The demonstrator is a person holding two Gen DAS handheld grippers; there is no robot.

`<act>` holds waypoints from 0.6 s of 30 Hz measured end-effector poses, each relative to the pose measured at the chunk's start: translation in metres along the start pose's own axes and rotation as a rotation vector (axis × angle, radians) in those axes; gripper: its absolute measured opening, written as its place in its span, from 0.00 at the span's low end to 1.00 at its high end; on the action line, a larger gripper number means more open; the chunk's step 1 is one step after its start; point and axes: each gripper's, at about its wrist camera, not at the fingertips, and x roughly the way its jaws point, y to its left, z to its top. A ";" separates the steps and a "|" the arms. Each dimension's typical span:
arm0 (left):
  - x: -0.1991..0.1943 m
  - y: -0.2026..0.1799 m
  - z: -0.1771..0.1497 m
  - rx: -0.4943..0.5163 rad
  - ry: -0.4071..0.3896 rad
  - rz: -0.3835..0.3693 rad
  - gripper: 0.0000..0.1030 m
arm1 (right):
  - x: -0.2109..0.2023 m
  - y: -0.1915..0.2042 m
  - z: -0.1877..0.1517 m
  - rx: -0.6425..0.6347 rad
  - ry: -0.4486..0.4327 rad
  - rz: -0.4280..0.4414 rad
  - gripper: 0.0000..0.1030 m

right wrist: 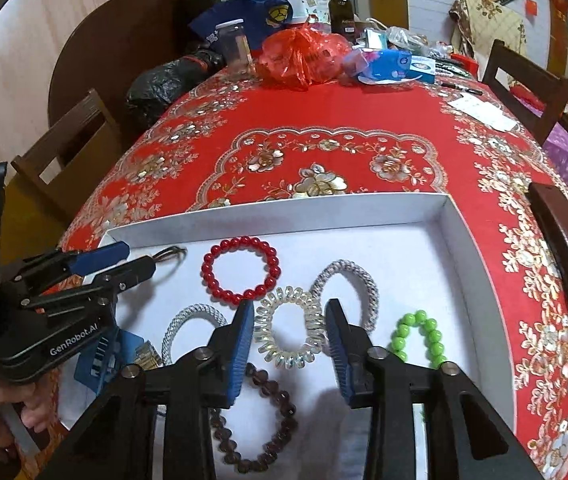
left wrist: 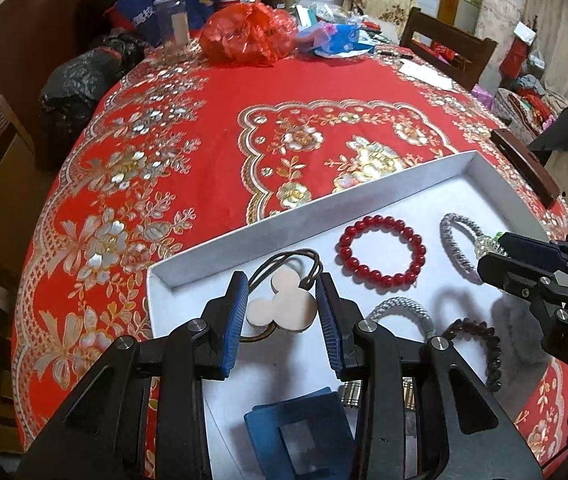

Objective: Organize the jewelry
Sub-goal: 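Carry both hair ties over the white box with both tools, then open both tools to drop the hair ties into the box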

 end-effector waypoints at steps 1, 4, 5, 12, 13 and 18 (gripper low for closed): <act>0.001 0.002 0.000 -0.012 0.002 0.002 0.34 | 0.000 0.000 0.000 -0.003 -0.006 -0.010 0.43; -0.002 0.006 0.000 -0.032 -0.006 -0.024 0.34 | -0.003 -0.003 0.001 0.012 -0.026 -0.007 0.44; -0.003 0.006 0.000 -0.033 -0.007 -0.023 0.34 | -0.004 -0.004 0.001 0.020 -0.028 -0.004 0.44; -0.022 0.012 -0.003 -0.083 -0.041 -0.050 0.36 | -0.024 -0.012 0.005 0.040 -0.065 0.008 0.44; -0.027 0.012 -0.004 -0.091 -0.046 -0.054 0.36 | -0.029 -0.013 0.005 0.045 -0.072 0.014 0.44; -0.054 0.014 -0.009 -0.135 -0.087 -0.056 0.53 | -0.061 -0.017 -0.002 0.027 -0.111 -0.015 0.47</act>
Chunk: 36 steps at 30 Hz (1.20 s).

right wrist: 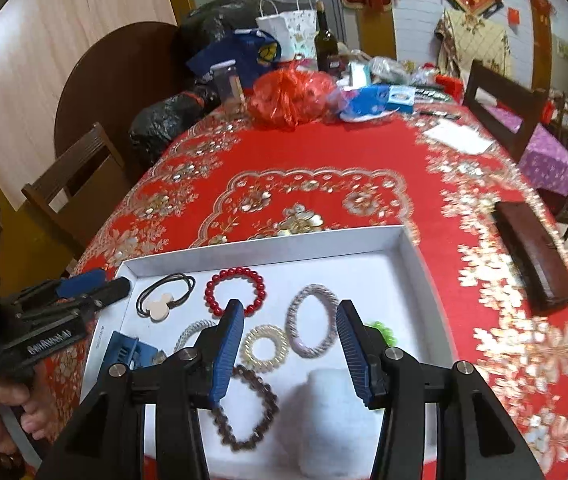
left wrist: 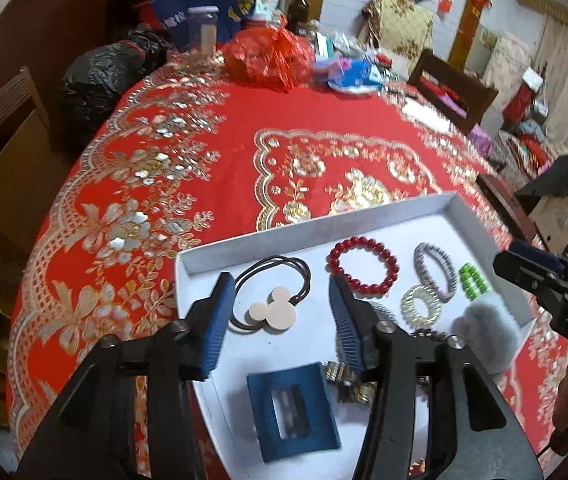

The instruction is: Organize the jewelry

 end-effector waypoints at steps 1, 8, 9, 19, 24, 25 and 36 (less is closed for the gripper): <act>-0.007 0.000 -0.001 -0.008 -0.014 -0.002 0.56 | -0.008 -0.002 -0.002 -0.002 -0.002 -0.016 0.47; -0.056 -0.003 -0.017 -0.022 -0.110 0.030 0.77 | -0.053 -0.031 -0.022 0.067 0.010 -0.068 0.47; -0.065 -0.004 -0.023 -0.020 -0.126 0.033 0.78 | -0.062 -0.037 -0.028 0.087 0.011 -0.072 0.47; -0.135 -0.031 -0.104 0.088 -0.199 0.172 1.00 | -0.118 -0.059 -0.100 0.263 -0.018 0.011 0.69; -0.158 -0.036 -0.128 -0.002 -0.186 0.132 1.00 | -0.140 -0.028 -0.105 0.191 -0.079 -0.003 0.99; -0.161 -0.033 -0.129 -0.054 -0.162 0.087 1.00 | -0.140 -0.023 -0.105 0.179 -0.075 -0.016 0.99; -0.189 -0.062 -0.139 -0.045 -0.089 0.193 1.00 | -0.114 0.015 -0.106 0.008 -0.017 -0.113 0.99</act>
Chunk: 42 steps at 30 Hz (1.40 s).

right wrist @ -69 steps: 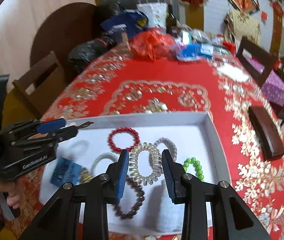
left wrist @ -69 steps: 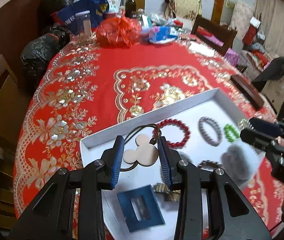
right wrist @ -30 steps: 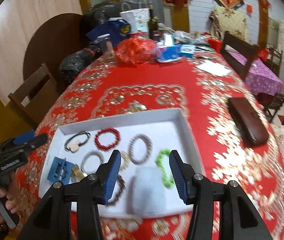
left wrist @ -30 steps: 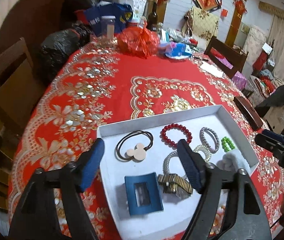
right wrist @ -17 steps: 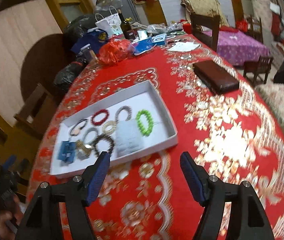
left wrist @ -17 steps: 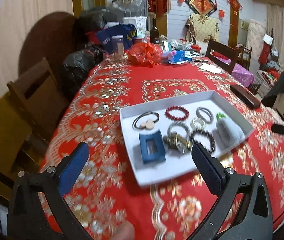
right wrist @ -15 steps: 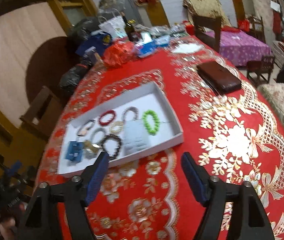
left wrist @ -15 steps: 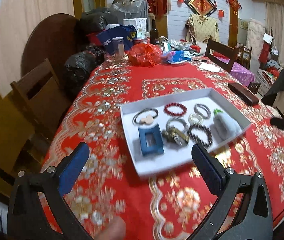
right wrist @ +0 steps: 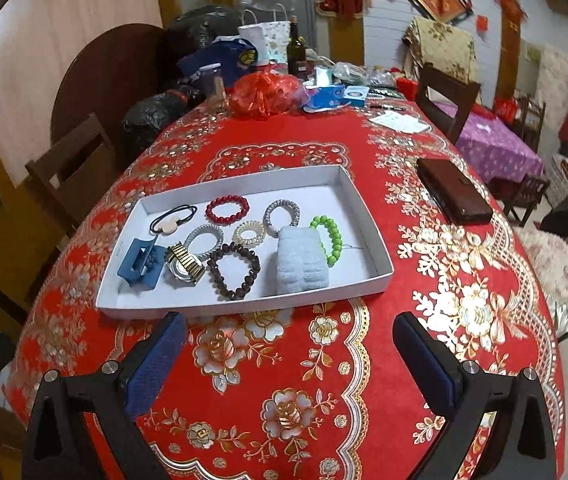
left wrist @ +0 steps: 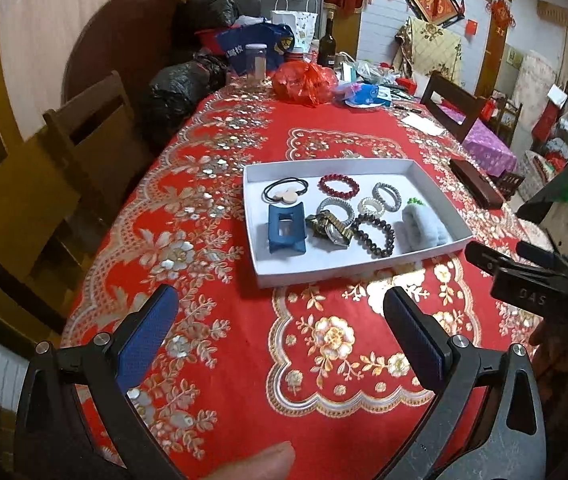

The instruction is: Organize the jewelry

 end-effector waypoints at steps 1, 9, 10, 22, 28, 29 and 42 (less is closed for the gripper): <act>-0.003 0.000 -0.003 0.007 -0.003 0.011 1.00 | -0.002 -0.001 -0.001 -0.001 -0.008 0.001 0.99; -0.010 -0.011 -0.013 0.020 0.003 0.023 1.00 | -0.004 -0.015 -0.003 0.028 -0.022 0.009 0.99; -0.012 -0.012 -0.014 0.025 0.000 0.025 1.00 | -0.004 -0.016 -0.002 0.037 -0.022 0.013 0.99; -0.018 -0.022 -0.018 0.045 -0.007 0.028 1.00 | -0.002 -0.011 -0.001 0.040 -0.017 0.018 0.99; 0.002 -0.022 -0.023 0.021 0.003 0.033 1.00 | 0.007 -0.004 -0.005 0.006 0.024 -0.034 0.99; 0.006 -0.023 -0.023 0.020 0.008 0.034 1.00 | 0.006 -0.001 -0.005 -0.008 0.020 -0.032 0.99; 0.032 -0.024 -0.027 -0.022 -0.001 0.040 1.00 | -0.003 0.021 -0.006 -0.094 -0.025 -0.029 0.99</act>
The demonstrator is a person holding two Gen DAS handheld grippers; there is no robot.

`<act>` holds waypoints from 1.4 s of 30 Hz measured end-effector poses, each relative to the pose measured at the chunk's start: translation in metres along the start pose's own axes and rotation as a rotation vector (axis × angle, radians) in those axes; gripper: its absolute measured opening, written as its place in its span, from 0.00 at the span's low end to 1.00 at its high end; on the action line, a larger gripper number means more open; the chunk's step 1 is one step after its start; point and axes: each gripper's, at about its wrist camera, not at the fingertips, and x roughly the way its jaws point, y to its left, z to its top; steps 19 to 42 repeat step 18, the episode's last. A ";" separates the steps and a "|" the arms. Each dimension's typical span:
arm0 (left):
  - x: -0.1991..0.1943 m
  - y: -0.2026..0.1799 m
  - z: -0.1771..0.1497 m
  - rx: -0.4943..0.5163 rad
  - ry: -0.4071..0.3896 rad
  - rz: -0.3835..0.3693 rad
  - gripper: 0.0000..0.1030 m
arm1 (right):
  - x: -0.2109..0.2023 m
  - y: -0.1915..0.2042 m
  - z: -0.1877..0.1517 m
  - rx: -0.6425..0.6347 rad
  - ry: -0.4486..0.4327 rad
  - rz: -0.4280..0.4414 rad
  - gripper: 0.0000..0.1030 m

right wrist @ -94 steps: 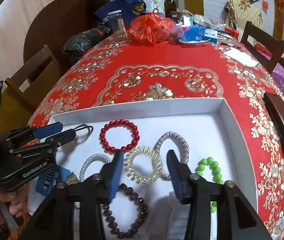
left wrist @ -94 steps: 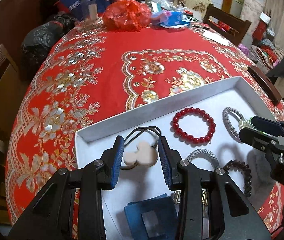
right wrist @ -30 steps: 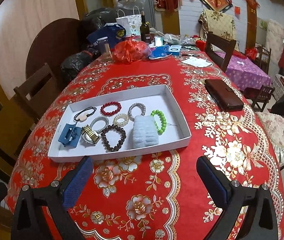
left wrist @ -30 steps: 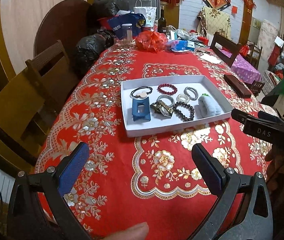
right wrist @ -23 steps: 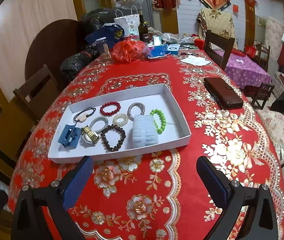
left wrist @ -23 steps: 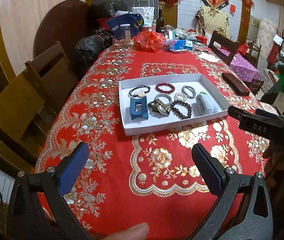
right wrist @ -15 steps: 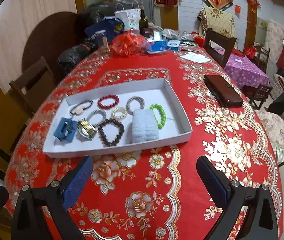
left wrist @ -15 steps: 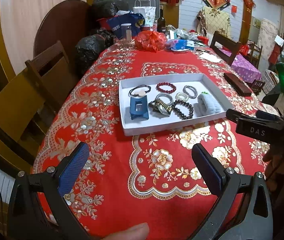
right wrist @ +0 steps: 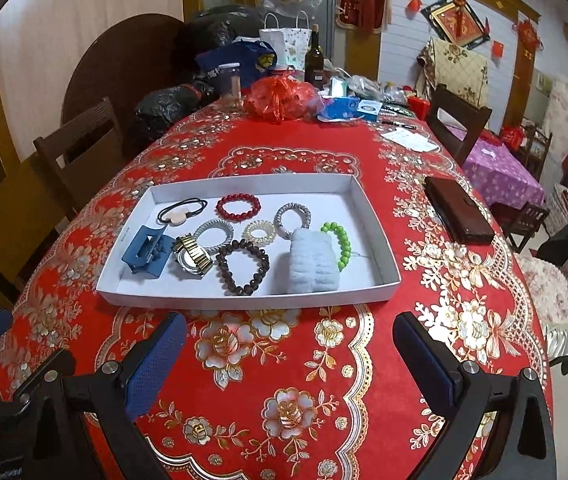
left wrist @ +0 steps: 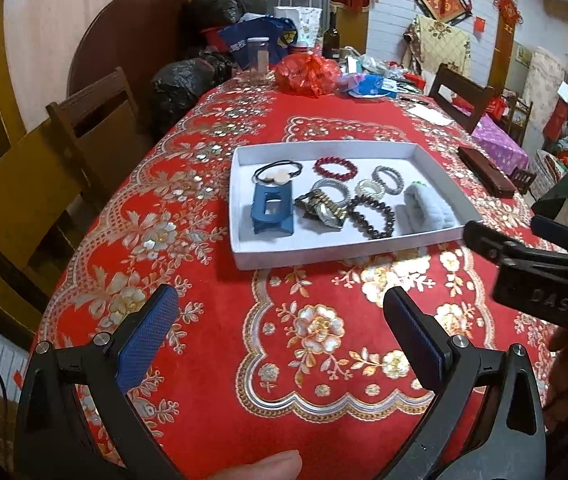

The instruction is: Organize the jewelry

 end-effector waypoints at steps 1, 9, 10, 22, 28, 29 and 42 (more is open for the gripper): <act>0.002 0.002 0.000 -0.007 0.003 0.004 1.00 | 0.000 0.001 0.000 -0.003 -0.001 -0.004 0.99; 0.008 0.003 -0.004 -0.007 0.014 0.004 1.00 | 0.001 0.003 0.000 -0.012 0.001 -0.008 0.99; 0.008 0.003 -0.004 -0.006 0.014 0.002 1.00 | 0.000 0.002 0.000 -0.011 0.000 -0.008 0.99; 0.001 -0.001 -0.009 0.015 -0.023 -0.015 1.00 | 0.001 0.001 -0.001 -0.011 0.003 -0.019 0.99; 0.001 -0.001 -0.009 0.015 -0.023 -0.015 1.00 | 0.001 0.001 -0.001 -0.011 0.003 -0.019 0.99; 0.001 -0.001 -0.009 0.015 -0.023 -0.015 1.00 | 0.001 0.001 -0.001 -0.011 0.003 -0.019 0.99; 0.001 -0.001 -0.009 0.015 -0.023 -0.015 1.00 | 0.001 0.001 -0.001 -0.011 0.003 -0.019 0.99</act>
